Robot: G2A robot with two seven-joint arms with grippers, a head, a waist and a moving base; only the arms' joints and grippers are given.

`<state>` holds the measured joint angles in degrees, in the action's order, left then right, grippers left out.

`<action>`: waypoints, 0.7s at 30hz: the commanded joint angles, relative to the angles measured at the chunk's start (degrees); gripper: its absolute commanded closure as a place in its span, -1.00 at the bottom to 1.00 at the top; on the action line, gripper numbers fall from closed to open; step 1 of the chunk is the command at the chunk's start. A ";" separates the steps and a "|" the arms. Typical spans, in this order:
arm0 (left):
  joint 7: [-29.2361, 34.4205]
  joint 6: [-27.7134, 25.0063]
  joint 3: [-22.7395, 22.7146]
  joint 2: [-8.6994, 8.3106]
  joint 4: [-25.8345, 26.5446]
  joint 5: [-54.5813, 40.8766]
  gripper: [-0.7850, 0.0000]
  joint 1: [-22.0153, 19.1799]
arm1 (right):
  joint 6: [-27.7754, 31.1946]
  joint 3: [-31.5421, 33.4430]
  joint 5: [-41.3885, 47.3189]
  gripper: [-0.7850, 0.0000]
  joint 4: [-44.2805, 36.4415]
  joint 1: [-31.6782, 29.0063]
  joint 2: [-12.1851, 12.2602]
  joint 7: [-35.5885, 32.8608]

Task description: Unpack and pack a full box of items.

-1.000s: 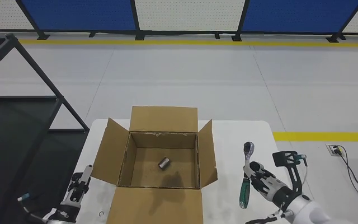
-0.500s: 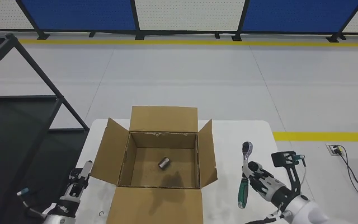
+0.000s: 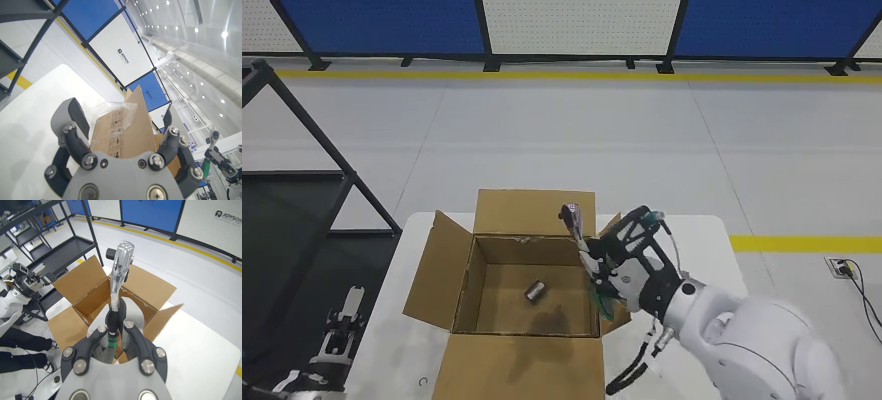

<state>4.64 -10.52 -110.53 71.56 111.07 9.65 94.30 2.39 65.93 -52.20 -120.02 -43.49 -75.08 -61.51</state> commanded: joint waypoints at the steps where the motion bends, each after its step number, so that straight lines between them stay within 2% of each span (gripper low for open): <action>1: -0.24 -0.30 -0.50 0.06 0.12 -0.80 -1.00 0.62 | -0.89 -5.76 0.38 1.00 7.50 7.96 -1.02 -0.58; 6: -0.66 -0.82 -0.96 0.20 0.24 -1.82 -1.00 1.67 | -2.34 -14.92 3.07 1.00 22.92 17.95 -3.69 1.28; 11: -0.67 -0.91 -1.08 0.29 0.46 -1.91 -1.00 2.11 | -3.62 -20.47 5.02 1.00 33.16 21.81 -5.70 1.10; 21: 0.74 -2.02 -0.46 0.27 1.34 -0.55 -1.00 2.22 | -3.84 -20.61 5.05 1.00 33.51 21.90 -5.78 1.10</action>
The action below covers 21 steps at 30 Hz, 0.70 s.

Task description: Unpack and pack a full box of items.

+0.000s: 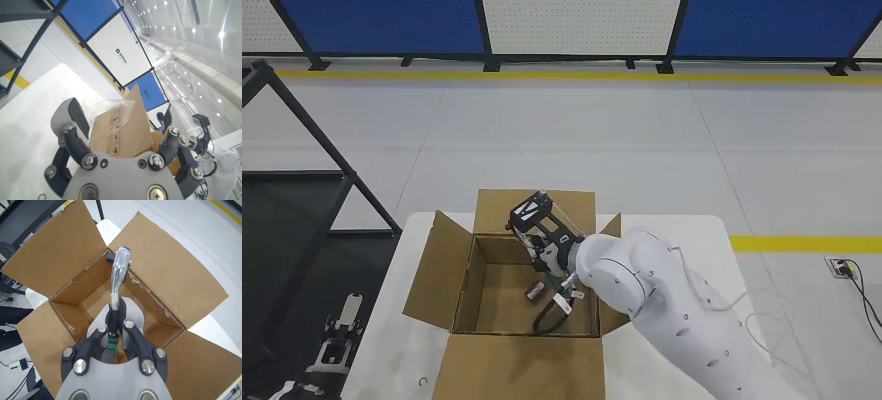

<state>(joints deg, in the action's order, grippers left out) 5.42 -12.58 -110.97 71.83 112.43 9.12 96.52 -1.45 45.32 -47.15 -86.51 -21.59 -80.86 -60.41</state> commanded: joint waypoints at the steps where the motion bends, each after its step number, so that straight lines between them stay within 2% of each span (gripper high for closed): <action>1: -0.04 0.04 -0.02 0.00 -0.01 -0.03 -1.00 0.00 | 0.00 0.00 0.00 1.00 0.00 0.00 0.00 0.00; 4: -0.04 0.04 -0.02 0.00 -0.01 -0.03 -1.00 0.00 | -1.65 -2.09 -3.04 1.00 2.08 -0.73 -0.33 0.19; 7: -0.04 0.04 -0.02 0.00 -0.01 -0.03 -1.00 0.00 | -3.15 -5.32 -2.86 1.00 6.87 0.56 -1.73 -0.26; 16: -0.04 0.04 -0.02 0.00 -0.01 -0.03 -1.00 0.00 | -2.18 -12.24 1.66 1.00 25.56 6.57 -6.86 -1.39; 21: -0.04 0.04 -0.02 0.00 -0.01 -0.03 -1.00 0.00 | -4.46 -15.91 0.48 1.00 33.35 8.95 -9.87 -1.81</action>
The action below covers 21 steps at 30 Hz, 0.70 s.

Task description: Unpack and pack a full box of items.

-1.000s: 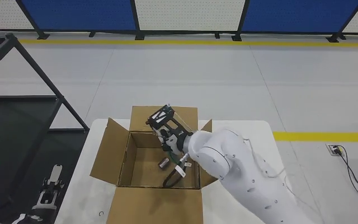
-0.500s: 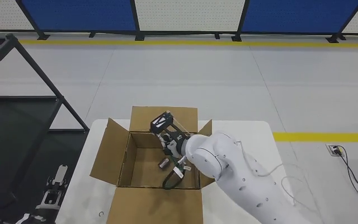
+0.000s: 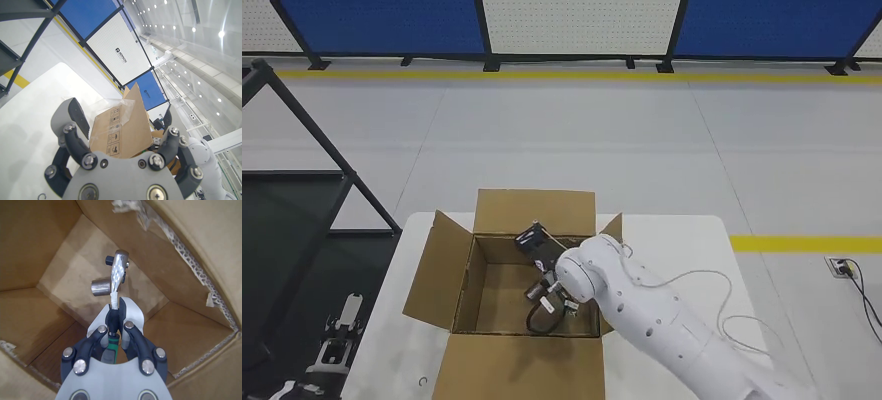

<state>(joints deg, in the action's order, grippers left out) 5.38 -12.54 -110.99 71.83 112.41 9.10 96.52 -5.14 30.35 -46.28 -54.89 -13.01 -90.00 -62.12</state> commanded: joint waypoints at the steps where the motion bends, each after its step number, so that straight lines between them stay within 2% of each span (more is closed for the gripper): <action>1: 0.00 0.00 0.00 0.00 0.00 0.00 -1.00 0.00 | -1.30 -1.58 -0.62 1.00 2.91 0.67 -1.35 -0.13; 10: 0.00 0.00 0.00 0.00 0.00 0.00 -1.00 0.00 | -2.27 -5.06 -1.03 1.00 12.36 2.28 -6.15 -0.15; 11: 0.00 0.00 0.00 0.00 0.00 0.00 -1.00 0.00 | -2.11 -5.09 -0.82 0.96 13.22 2.45 -6.55 -0.10; 12: 0.00 0.00 0.00 0.00 0.00 0.00 -1.00 0.00 | -1.92 -5.07 -0.60 0.61 14.00 2.62 -6.92 0.02; 14: 0.00 0.00 0.00 0.00 0.00 0.00 -1.00 0.00 | -1.59 -4.93 -0.29 0.49 15.32 2.98 -7.54 0.36; 21: 0.00 0.00 0.00 0.00 0.00 0.00 -1.00 0.00 | -1.06 -4.37 -0.74 0.48 16.30 3.47 -8.78 0.92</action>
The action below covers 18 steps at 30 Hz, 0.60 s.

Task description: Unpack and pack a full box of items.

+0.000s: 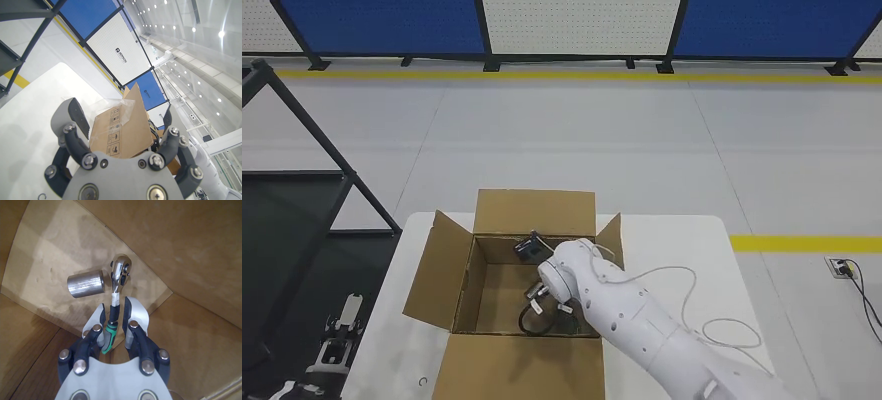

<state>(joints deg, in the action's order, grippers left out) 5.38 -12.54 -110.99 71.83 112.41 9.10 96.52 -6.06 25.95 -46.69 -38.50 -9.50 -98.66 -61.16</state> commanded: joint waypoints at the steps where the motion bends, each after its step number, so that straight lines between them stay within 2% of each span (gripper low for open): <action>1: 0.00 0.00 0.00 0.00 0.00 0.00 -1.00 0.00 | -0.35 0.14 -0.60 0.47 -0.27 -0.03 -0.20 0.08; 6: 0.00 0.00 0.00 0.00 0.00 0.00 -1.00 0.00 | -0.10 2.35 -0.71 0.41 -4.00 -0.27 0.28 1.79; 7: 0.00 0.00 0.00 0.00 0.00 0.00 -1.00 0.00 | 0.74 3.36 -0.30 0.37 -5.58 -0.60 0.71 2.51; 10: 0.00 0.00 0.00 0.00 0.00 0.00 -1.00 0.00 | 1.96 6.66 -1.72 0.42 -13.19 -1.95 2.79 2.85; 12: 0.00 0.00 0.00 0.00 0.00 0.00 -1.00 0.00 | 2.20 9.22 -3.15 0.34 -19.50 -3.77 4.43 2.00; 14: 0.00 0.00 0.00 0.00 0.00 0.00 -1.00 0.00 | 2.50 13.01 -5.46 0.07 -29.02 -7.29 6.69 0.39; 15: 0.71 -0.61 0.26 -0.02 0.35 -0.13 -1.00 -0.04 | 2.45 15.21 -6.89 0.00 -34.11 -9.61 7.87 -0.64; 16: 1.53 -1.69 0.31 -0.07 0.59 -0.02 -1.00 0.07 | 2.85 17.55 -7.82 -0.73 -39.51 -12.22 8.98 -1.56; 17: 2.06 -3.05 0.24 -0.11 0.64 0.31 -1.00 0.33 | 3.88 20.75 -8.64 -1.00 -46.36 -16.10 10.36 -2.91; 18: 2.66 -3.93 0.38 -0.13 0.74 0.04 -1.00 0.54 | 4.69 22.85 -9.52 -1.00 -51.09 -18.87 11.25 -4.01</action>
<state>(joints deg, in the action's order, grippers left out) 7.35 -15.19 -110.70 71.73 113.07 9.25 96.78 -2.41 45.46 -55.25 -81.19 -24.14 -88.65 -63.71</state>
